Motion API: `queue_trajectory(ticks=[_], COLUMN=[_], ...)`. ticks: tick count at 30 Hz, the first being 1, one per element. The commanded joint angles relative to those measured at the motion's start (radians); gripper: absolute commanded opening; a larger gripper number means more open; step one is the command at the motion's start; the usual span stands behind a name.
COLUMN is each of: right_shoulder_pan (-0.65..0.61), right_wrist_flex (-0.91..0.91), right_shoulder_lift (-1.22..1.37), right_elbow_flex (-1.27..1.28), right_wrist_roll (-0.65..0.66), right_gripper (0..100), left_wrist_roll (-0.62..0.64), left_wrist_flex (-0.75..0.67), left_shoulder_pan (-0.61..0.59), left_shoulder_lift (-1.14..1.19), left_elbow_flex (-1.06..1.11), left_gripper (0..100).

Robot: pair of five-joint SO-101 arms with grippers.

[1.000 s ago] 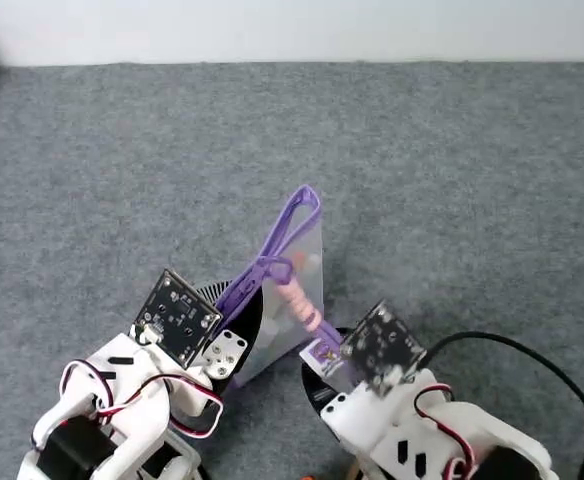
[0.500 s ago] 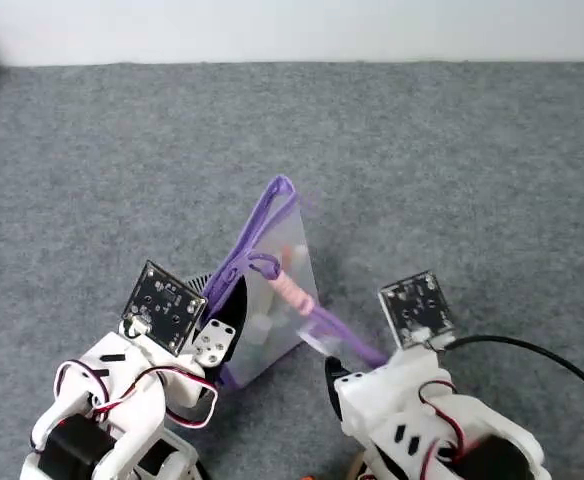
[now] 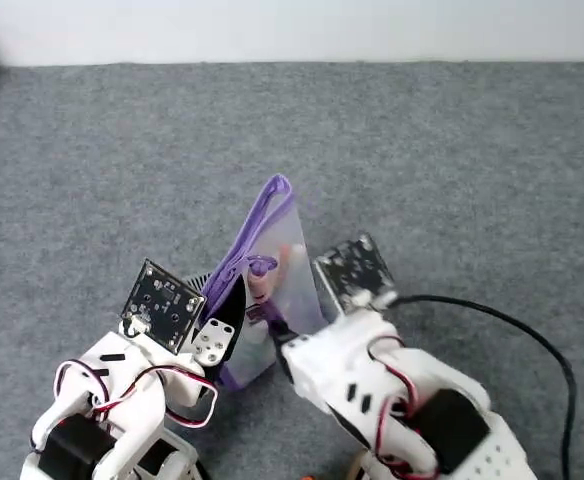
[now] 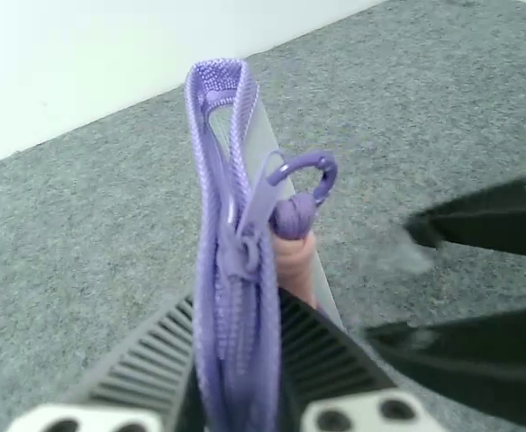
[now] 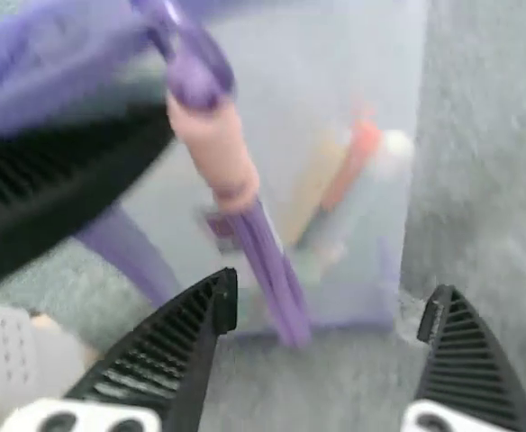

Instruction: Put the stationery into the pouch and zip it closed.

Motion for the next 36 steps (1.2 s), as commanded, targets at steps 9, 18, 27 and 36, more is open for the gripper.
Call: queue_trajectory(ticks=[9,18,27,36], right_shoulder_pan=[-0.002,-0.002,0.045,0.355], right_wrist_flex=[-0.245,-0.263,-0.337,-0.475], right_shoulder_lift=[0.143,0.153,0.154,0.208], right_elbow_flex=[-0.051,-0.114,-0.11,-0.11], right_wrist_roll=[0.075,0.083,0.149,0.298], right_gripper=[10.4,16.8,2.6,0.8], left_wrist_roll=[0.011,0.011,0.011,0.011], left_wrist_flex=[-0.017,-0.017,-0.017,-0.017], left_shoulder_pan=[-0.003,-0.003,-0.003,-0.003], left_shoulder_lift=[0.003,0.003,0.003,0.002], left_elbow_flex=[-0.002,-0.002,-0.002,-0.002], left_gripper=[1,1,1,1])
